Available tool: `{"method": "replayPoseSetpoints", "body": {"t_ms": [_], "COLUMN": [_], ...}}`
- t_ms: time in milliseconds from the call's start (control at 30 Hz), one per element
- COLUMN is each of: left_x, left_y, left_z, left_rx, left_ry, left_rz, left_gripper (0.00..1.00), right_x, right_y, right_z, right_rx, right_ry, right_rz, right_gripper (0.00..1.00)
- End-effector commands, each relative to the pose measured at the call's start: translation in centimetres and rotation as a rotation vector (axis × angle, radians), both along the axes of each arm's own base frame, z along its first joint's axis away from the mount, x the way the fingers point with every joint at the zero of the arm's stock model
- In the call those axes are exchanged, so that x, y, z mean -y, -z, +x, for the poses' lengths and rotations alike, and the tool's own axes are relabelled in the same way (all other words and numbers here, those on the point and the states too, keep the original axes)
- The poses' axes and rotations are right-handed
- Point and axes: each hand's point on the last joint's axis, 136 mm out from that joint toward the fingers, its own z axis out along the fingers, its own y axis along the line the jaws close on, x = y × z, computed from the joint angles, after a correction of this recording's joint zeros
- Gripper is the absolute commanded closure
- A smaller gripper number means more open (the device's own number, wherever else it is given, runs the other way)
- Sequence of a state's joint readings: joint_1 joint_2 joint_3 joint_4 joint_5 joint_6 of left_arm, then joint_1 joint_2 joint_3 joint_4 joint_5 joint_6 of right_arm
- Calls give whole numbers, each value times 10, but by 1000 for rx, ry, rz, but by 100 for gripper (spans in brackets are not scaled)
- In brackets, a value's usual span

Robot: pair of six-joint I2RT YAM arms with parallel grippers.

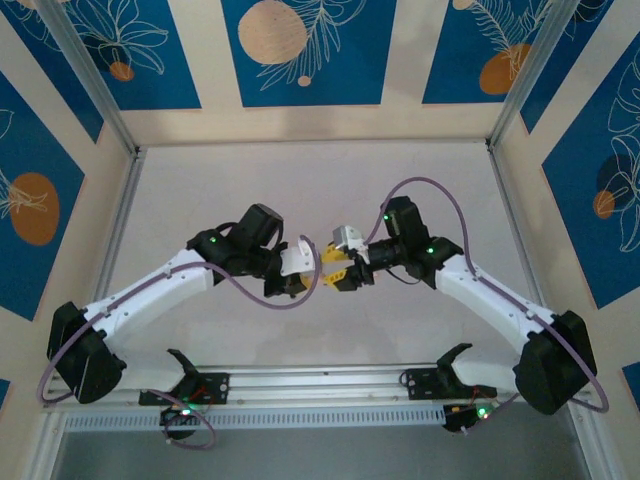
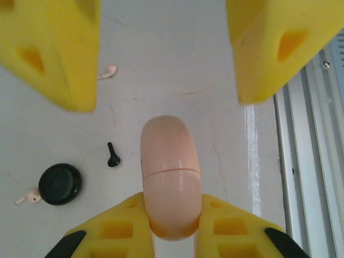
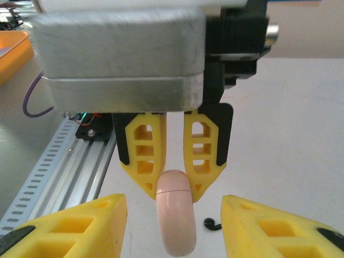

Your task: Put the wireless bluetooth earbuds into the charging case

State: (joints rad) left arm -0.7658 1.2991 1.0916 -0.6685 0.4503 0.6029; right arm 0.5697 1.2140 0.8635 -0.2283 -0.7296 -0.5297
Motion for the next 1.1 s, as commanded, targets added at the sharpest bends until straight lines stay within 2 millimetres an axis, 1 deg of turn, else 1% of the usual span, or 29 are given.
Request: {"method": "replayPoseSetpoints", "body": {"t_ms": [0, 300, 433, 533, 633, 700, 733, 767, 800, 900, 967, 1067], "left_x": [3, 5, 5, 5, 5, 6, 6, 7, 8, 16, 19, 24], "left_y": [-14, -21, -21, -21, -23, -23, -24, -25, -28, -35, -39, -54], "left_z": [-7, -11, -9, -8, -8, -4, -2, 1, 4, 1, 0, -2], "left_rx": [22, 30, 34, 38, 43, 54, 63, 73, 80, 98, 124, 170], "left_ry": [42, 57, 48, 43, 39, 20, 5, -12, -25, -15, -14, -10], "left_rz": [-20, -62, -60, -59, -67, -75, -80, -90, -109, -198, -271, -420], "left_gripper": [83, 83, 83, 83, 81, 71, 65, 56, 52, 44, 42, 38], "right_x": [-6, -15, -15, -15, -14, -13, -12, -9, -7, 5, 15, 26], "right_y": [0, 14, 16, 17, 14, 8, 3, -1, -5, -17, -24, -32], "right_z": [-4, -1, 0, 0, -2, -3, -4, -4, -4, -1, 0, -1], "right_rx": [-8, -54, -60, -59, -63, -66, -71, -74, -74, -56, -43, -24], "right_ry": [-44, -66, -69, -71, -77, -83, -88, -89, -87, -56, -31, 2], "right_rz": [-12, -46, -51, -53, -48, -26, -4, 20, 48, 131, 181, 230], "right_gripper": [51, 53, 57, 66, 79, 87, 88, 88, 88, 88, 88, 88]}}
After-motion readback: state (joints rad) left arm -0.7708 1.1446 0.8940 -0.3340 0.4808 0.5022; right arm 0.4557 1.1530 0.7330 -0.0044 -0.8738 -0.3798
